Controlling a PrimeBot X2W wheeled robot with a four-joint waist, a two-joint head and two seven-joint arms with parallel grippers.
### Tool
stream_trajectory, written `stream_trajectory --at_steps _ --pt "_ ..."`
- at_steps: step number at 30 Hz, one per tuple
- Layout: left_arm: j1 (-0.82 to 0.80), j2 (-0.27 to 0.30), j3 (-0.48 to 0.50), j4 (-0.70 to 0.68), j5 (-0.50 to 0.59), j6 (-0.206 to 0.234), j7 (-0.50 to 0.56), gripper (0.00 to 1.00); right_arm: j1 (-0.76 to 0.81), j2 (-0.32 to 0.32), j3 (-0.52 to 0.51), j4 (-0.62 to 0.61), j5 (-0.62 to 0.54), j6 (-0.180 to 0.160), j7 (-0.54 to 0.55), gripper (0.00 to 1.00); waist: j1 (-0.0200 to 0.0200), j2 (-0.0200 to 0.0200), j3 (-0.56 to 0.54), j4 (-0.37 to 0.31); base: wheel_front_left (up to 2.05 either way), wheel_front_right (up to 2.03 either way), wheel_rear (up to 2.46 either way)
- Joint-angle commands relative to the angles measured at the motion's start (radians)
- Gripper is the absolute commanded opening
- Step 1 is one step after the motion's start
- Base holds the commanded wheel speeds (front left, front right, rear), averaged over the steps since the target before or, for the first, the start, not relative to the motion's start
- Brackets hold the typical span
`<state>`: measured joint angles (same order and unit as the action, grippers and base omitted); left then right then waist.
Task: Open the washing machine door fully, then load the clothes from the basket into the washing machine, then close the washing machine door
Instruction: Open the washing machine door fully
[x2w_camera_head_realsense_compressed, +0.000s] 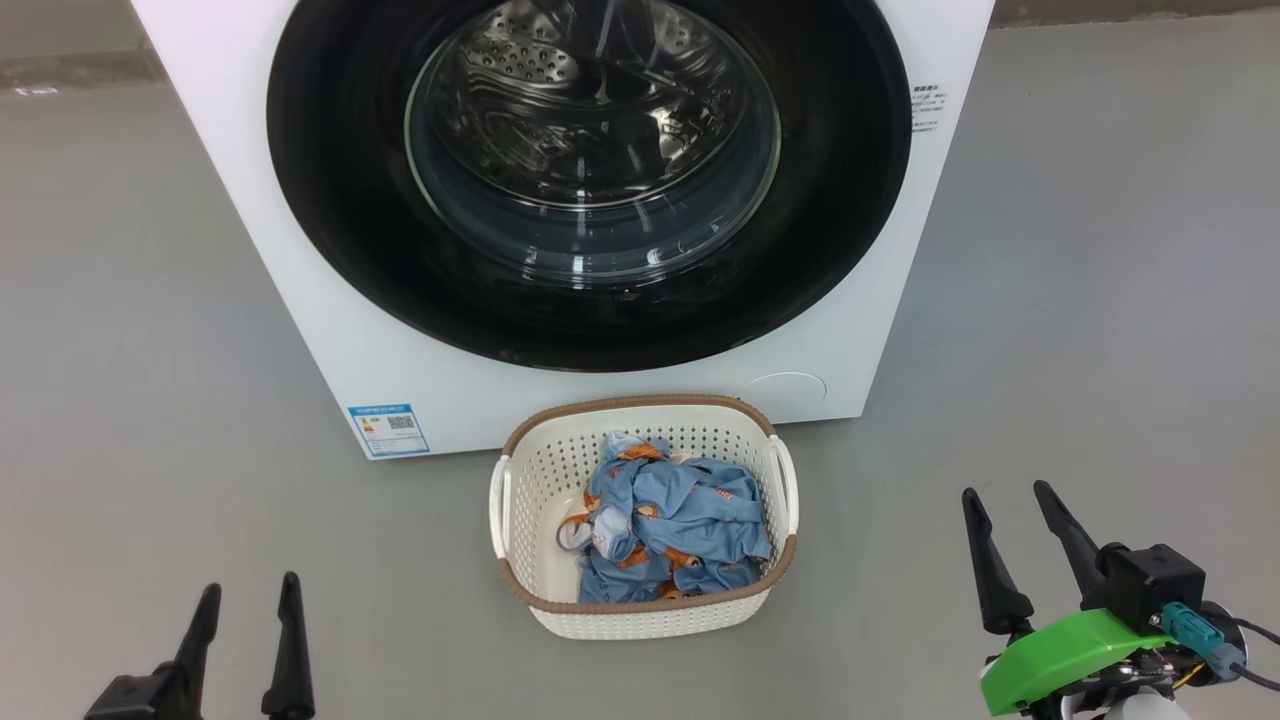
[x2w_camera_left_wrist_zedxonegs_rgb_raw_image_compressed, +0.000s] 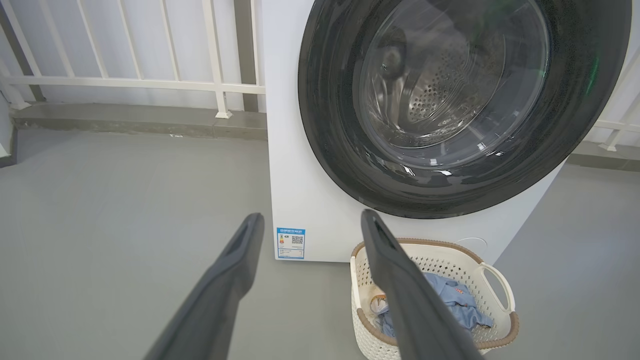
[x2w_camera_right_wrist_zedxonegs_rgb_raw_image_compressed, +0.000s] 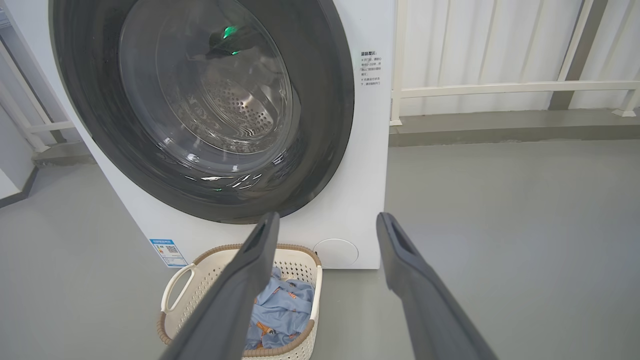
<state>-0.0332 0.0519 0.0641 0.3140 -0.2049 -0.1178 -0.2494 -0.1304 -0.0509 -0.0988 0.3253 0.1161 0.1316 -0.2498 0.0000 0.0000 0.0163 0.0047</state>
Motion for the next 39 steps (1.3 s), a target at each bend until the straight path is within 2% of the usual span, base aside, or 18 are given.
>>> stream_trajectory --at_steps 1,13,31,39 --pt "-0.042 0.012 0.034 -0.028 0.011 0.001 -0.012 1.0 -0.047 0.0 0.023 -0.022 0.0 -0.001 -0.012 1.0 0.0 0.0 0.0 0.0 0.0 0.0 0.0" --pt "-0.047 0.01 0.046 -0.019 0.04 0.001 -0.012 1.0 -0.043 0.001 0.016 -0.03 0.004 -0.001 -0.012 1.0 0.0 0.0 0.005 -0.001 0.26 0.26 -0.53" --pt "-0.067 0.005 0.067 -0.033 0.033 -0.006 -0.012 1.0 -0.049 0.001 0.005 -0.043 0.02 -0.001 -0.012 1.0 0.0 0.0 0.025 0.008 1.08 1.08 -2.17" --pt "-0.07 0.004 0.061 -0.046 0.035 -0.01 -0.012 1.0 -0.052 0.001 0.0 -0.053 0.016 -0.001 -0.012 1.0 0.0 0.0 0.033 0.011 0.64 0.64 -1.27"
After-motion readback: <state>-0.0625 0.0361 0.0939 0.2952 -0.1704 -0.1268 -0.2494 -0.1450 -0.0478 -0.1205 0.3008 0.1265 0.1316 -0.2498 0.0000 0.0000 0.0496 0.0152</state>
